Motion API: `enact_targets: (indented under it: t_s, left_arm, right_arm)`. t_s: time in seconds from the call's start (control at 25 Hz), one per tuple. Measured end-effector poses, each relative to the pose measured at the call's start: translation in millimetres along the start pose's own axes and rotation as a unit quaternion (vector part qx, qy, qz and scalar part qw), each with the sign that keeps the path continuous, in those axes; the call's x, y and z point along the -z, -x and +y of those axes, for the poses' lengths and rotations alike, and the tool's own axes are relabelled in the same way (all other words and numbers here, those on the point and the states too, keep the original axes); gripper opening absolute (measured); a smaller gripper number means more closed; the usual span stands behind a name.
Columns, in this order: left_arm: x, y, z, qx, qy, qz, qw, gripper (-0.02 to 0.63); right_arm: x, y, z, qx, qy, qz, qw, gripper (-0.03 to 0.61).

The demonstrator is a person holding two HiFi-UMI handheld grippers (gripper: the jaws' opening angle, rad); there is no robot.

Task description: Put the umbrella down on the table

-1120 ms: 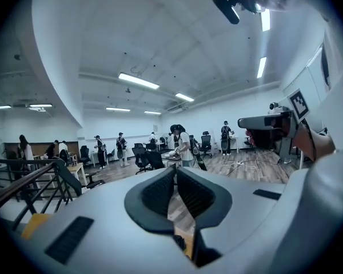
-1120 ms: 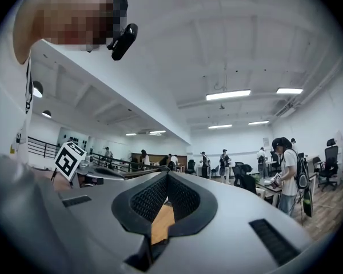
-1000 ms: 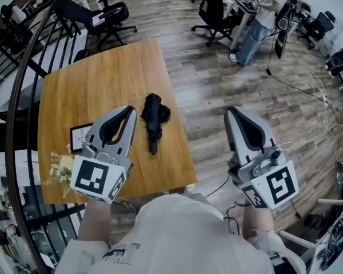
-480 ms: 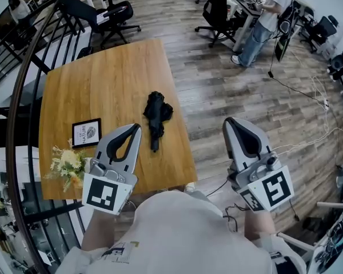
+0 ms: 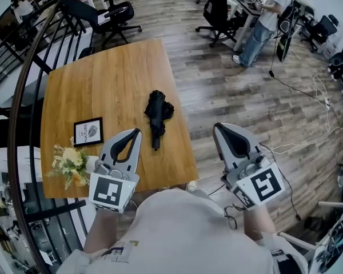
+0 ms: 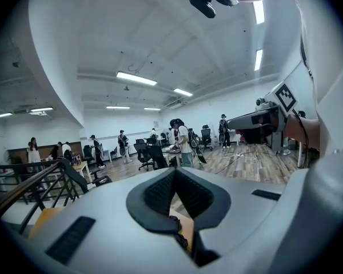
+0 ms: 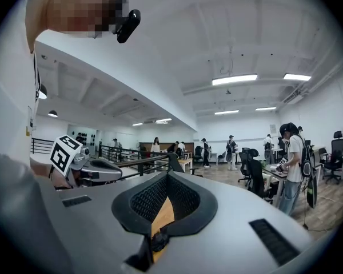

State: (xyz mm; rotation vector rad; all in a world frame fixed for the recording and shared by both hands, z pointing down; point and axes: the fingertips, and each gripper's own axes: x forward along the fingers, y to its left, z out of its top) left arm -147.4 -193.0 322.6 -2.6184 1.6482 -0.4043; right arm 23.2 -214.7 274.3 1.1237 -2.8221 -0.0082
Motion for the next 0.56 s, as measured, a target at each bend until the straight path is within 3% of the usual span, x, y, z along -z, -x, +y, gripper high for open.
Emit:
enact_targets:
  t_s: [0.28, 0.56]
  left_arm:
    - [5.3, -4.0, 1.1, 0.001, -0.019, -0.019, 0.9996, 0.017]
    - [6.8, -3.1, 7.5, -0.021, 0.004, -0.011, 0.9997, 0.017]
  right_arm:
    - [10.5, -1.7, 0.8, 0.003, -0.002, 0.016, 1.000, 0.027]
    - [16.1, -0.2, 6.4, 0.001, -0.008, 0.018, 1.000, 0.026]
